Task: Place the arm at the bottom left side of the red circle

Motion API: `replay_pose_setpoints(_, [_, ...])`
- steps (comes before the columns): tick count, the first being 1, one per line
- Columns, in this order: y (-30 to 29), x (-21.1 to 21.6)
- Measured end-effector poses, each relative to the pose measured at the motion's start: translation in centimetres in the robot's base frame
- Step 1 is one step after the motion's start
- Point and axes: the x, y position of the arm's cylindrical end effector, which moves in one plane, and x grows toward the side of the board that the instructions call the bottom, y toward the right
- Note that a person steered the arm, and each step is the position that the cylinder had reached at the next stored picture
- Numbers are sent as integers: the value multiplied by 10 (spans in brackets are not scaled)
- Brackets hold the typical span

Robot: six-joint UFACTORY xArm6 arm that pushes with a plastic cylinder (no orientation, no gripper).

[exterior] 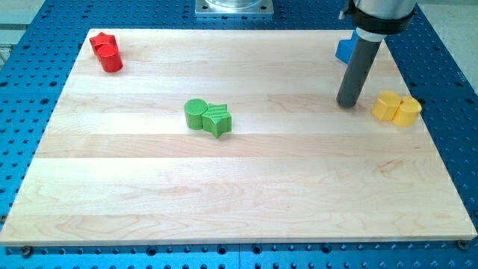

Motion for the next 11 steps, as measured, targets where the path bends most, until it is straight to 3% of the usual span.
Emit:
replay_pose_setpoints(3, [-8,-3])
replay_pose_setpoints(5, [-88,-9])
replay_pose_setpoints(8, [-151,-16])
replay_pose_setpoints(11, [-310,-9])
